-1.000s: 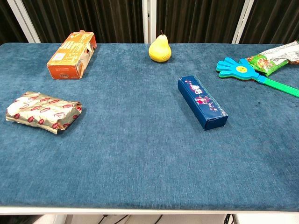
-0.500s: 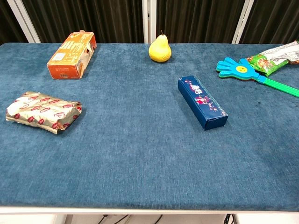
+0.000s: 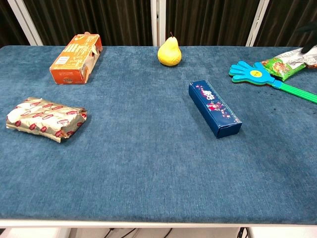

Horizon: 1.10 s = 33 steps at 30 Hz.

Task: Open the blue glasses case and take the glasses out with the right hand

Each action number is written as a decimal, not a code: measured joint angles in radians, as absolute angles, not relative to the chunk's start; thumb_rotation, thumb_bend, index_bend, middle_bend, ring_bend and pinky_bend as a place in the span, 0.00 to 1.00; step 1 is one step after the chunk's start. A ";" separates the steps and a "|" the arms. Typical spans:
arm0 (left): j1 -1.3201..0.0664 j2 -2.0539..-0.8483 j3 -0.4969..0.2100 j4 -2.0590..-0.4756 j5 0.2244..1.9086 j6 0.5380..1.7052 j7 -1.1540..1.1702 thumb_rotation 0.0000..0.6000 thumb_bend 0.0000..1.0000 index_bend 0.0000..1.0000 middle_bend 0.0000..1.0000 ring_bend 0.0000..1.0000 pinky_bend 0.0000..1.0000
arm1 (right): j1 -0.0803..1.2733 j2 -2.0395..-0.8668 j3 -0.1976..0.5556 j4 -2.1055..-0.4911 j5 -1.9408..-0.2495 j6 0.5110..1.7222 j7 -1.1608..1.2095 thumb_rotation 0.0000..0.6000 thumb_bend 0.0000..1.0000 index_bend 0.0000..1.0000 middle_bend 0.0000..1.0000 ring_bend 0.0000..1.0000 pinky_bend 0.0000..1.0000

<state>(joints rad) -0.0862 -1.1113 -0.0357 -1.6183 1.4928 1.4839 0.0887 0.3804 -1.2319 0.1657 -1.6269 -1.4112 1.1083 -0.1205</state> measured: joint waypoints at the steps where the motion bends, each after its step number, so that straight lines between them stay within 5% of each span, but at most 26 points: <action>1: -0.086 -1.111 -0.036 -1.618 1.493 1.484 0.088 1.00 0.36 0.70 0.71 0.55 0.57 | 0.408 -1.255 0.178 -1.613 -1.378 1.069 -0.128 1.00 0.79 0.00 0.31 0.01 0.00; 10: -0.086 -1.110 -0.036 -1.617 1.491 1.483 0.084 1.00 0.36 0.70 0.71 0.55 0.57 | 0.594 -1.428 0.231 -1.466 -1.151 0.843 -0.197 1.00 0.83 0.00 0.31 0.01 0.00; 22: -0.085 -1.110 -0.036 -1.618 1.491 1.484 0.085 1.00 0.36 0.70 0.71 0.55 0.57 | 0.707 -1.558 0.231 -1.377 -1.101 0.759 -0.204 1.00 0.82 0.00 0.28 0.01 0.00; 33: -0.085 -1.109 -0.035 -1.616 1.493 1.484 0.079 1.00 0.36 0.70 0.71 0.55 0.57 | 0.785 -1.614 0.195 -1.430 -1.153 0.729 -0.236 1.00 0.60 0.00 0.27 0.01 0.00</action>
